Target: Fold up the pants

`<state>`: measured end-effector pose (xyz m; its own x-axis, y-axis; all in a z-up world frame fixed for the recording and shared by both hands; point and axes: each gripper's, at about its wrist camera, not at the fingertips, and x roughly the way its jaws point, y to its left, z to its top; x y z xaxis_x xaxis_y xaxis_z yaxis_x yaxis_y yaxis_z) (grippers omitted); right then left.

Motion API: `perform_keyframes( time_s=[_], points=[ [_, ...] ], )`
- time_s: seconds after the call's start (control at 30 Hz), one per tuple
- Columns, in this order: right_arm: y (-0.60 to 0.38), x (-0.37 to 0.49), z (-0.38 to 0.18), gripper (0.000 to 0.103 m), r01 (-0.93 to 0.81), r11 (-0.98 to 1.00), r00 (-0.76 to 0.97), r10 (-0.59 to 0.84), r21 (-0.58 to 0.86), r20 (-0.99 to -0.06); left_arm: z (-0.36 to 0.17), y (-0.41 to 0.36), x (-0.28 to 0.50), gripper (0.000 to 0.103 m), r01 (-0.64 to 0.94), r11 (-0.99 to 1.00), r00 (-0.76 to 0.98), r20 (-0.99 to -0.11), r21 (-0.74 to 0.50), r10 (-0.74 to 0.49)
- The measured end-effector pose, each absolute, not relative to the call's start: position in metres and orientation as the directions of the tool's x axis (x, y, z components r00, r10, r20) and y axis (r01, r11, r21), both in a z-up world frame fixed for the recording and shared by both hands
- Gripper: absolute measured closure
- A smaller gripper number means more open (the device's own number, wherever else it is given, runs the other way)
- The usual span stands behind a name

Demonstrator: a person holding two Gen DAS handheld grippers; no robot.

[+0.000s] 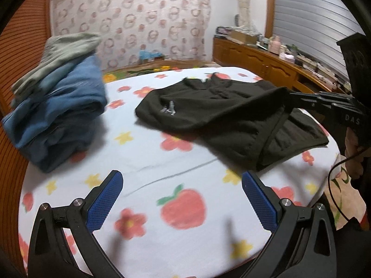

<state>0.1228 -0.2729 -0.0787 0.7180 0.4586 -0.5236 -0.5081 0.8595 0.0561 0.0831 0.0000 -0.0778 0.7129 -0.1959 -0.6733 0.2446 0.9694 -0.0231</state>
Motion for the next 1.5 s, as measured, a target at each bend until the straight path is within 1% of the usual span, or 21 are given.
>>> perform_keyframes(
  time_s=[0.27, 0.47, 0.6, 0.77, 0.93, 1.23, 1.5],
  points=[
    [-0.267, 0.101, -0.082, 0.098, -0.462, 0.885, 0.748, 0.424, 0.058, -0.510, -0.072, -0.044, 0.104, 0.001, 0.367, 0.930, 0.672, -0.683, -0.028, -0.286],
    [-0.275, 0.088, -0.081, 0.098, -0.434, 0.898, 0.762, 0.407, 0.070, -0.503, -0.073, -0.066, 0.116, 0.001, 0.422, 0.906, 0.636, -0.698, -0.044, -0.329],
    [-0.279, 0.087, -0.079, 0.098, -0.418, 0.905, 0.769, 0.399, 0.080, -0.499, -0.076, -0.077, 0.121, 0.001, 0.430, 0.902, 0.624, -0.712, -0.031, -0.322],
    [-0.291, 0.087, -0.072, 0.098, -0.391, 0.916, 0.785, 0.385, 0.094, -0.485, -0.083, -0.086, 0.126, 0.001, 0.411, 0.911, 0.632, -0.726, 0.018, -0.271],
    [-0.297, 0.077, -0.074, 0.098, -0.359, 0.927, 0.798, 0.364, 0.105, -0.480, -0.088, -0.086, 0.128, 0.001, 0.411, 0.911, 0.621, -0.738, 0.020, -0.264],
    [-0.304, 0.064, -0.073, 0.098, -0.290, 0.952, 0.809, 0.301, 0.102, -0.505, -0.082, -0.084, 0.123, 0.001, 0.431, 0.902, 0.618, -0.729, 0.003, -0.293],
    [-0.313, 0.057, -0.087, 0.098, -0.222, 0.968, 0.790, 0.250, 0.119, -0.560, -0.079, -0.085, 0.122, 0.001, 0.442, 0.897, 0.617, -0.719, -0.019, -0.319]
  ],
)
